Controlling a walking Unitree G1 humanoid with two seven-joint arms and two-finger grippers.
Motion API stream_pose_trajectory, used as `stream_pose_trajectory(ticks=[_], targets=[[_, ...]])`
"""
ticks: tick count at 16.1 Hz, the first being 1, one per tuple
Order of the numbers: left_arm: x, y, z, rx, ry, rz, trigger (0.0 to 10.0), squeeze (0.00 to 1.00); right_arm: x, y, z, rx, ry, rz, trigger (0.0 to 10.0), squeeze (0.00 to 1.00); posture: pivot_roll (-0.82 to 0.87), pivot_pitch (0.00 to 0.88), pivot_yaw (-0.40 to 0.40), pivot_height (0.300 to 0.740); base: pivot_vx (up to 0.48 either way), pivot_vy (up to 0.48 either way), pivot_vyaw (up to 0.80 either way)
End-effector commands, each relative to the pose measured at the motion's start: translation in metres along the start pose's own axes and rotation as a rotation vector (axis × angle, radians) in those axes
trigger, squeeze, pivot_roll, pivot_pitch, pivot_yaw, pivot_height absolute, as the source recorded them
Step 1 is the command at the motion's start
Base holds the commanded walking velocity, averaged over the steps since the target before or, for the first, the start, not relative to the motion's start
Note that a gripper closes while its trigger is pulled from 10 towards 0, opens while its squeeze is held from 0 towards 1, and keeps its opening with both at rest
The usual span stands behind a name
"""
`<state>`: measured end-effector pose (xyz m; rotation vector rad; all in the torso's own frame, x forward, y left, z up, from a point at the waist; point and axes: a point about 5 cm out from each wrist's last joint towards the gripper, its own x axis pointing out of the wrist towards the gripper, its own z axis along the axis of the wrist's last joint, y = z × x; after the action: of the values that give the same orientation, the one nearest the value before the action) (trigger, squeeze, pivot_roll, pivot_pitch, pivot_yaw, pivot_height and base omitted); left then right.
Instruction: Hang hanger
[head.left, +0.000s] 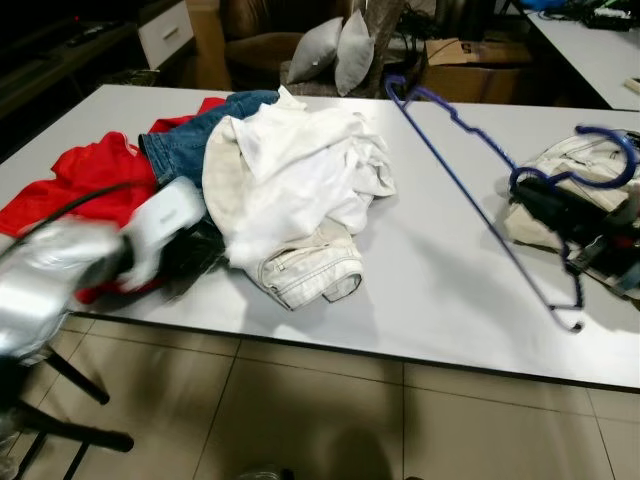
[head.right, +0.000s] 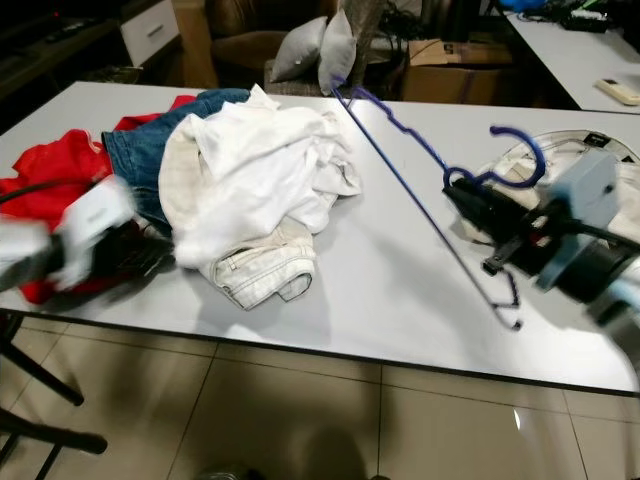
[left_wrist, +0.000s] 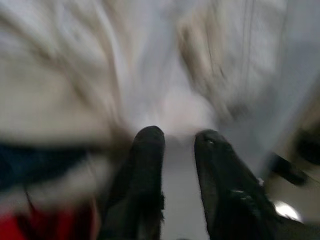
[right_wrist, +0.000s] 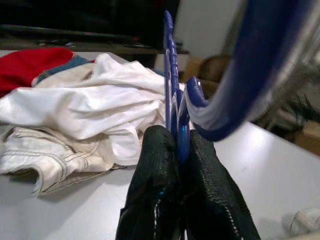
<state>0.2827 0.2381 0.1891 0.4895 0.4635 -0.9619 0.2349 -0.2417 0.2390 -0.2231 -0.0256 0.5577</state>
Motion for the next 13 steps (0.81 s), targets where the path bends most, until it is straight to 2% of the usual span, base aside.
stream_pose_trajectory(ticks=[1,2,3,4,5,6,7,8,9,10,11,12,13], targets=[[-0.016,-0.003,0.010,-0.006,-0.022,-0.022,10.0,1.00,0.003,0.004,0.004,-0.008,-0.006,-0.036,10.0,0.00,0.01,0.000,0.053,0.740,0.000,0.000,0.00],[-0.034,-0.005,0.018,-0.093,-0.118,-0.022,10.0,1.00,0.007,0.004,0.001,0.017,-0.003,-0.107,10.0,0.00,0.01,0.000,0.050,0.740,0.000,0.000,0.00],[-0.043,-0.006,0.026,-0.145,-0.200,-0.020,10.0,1.00,0.009,0.004,-0.002,0.028,0.006,-0.144,10.0,0.00,0.02,0.000,0.048,0.740,0.000,0.000,0.00],[-0.046,-0.007,0.033,-0.172,-0.274,-0.002,10.0,1.00,0.011,0.006,-0.003,0.037,0.004,-0.174,10.0,0.00,0.02,0.000,0.047,0.740,0.000,0.000,0.00],[-0.043,-0.010,0.043,-0.185,-0.375,0.020,10.0,1.00,0.014,0.011,-0.003,0.047,-0.007,-0.200,10.0,0.00,0.02,0.000,0.047,0.740,0.000,0.000,0.00],[-0.037,-0.009,0.051,-0.177,-0.459,0.092,10.0,1.00,0.016,0.017,-0.003,0.039,-0.002,-0.213,10.0,0.00,0.02,0.000,0.040,0.740,0.000,0.000,0.00],[-0.023,-0.008,0.060,-0.197,-0.545,0.217,10.0,1.00,0.019,0.023,-0.006,0.062,0.007,-0.265,10.0,0.00,0.02,0.000,0.022,0.740,0.000,0.000,0.00],[-0.005,-0.011,0.067,-0.230,-0.594,0.307,10.0,0.75,0.022,0.026,-0.008,0.096,0.003,-0.343,10.0,0.00,0.01,0.000,0.024,0.740,0.000,0.000,0.00],[0.010,-0.018,0.071,-0.224,-0.626,0.358,10.0,0.00,0.023,0.030,-0.010,0.147,-0.019,-0.408,10.0,0.00,0.01,0.000,0.025,0.740,0.000,0.000,0.00],[0.016,-0.020,0.072,-0.222,-0.635,0.366,10.0,0.00,0.023,0.032,-0.011,0.171,-0.027,-0.427,10.0,0.00,0.01,0.000,0.025,0.740,0.000,0.000,0.00],[0.032,-0.025,0.068,-0.272,-0.654,0.438,10.0,0.00,0.024,0.043,-0.016,0.184,-0.017,-0.466,10.0,0.00,0.00,0.000,0.035,0.740,0.000,0.000,0.00],[0.038,-0.027,0.066,-0.297,-0.661,0.470,10.0,0.00,0.024,0.048,-0.017,0.193,-0.016,-0.484,10.0,0.00,-0.01,0.000,0.040,0.740,0.000,0.000,0.00],[0.056,-0.038,0.053,-0.333,-0.610,0.498,10.0,0.00,0.023,0.062,-0.025,0.195,0.003,-0.531,10.0,0.00,-0.03,0.000,0.028,0.740,0.000,-0.330,0.00]])
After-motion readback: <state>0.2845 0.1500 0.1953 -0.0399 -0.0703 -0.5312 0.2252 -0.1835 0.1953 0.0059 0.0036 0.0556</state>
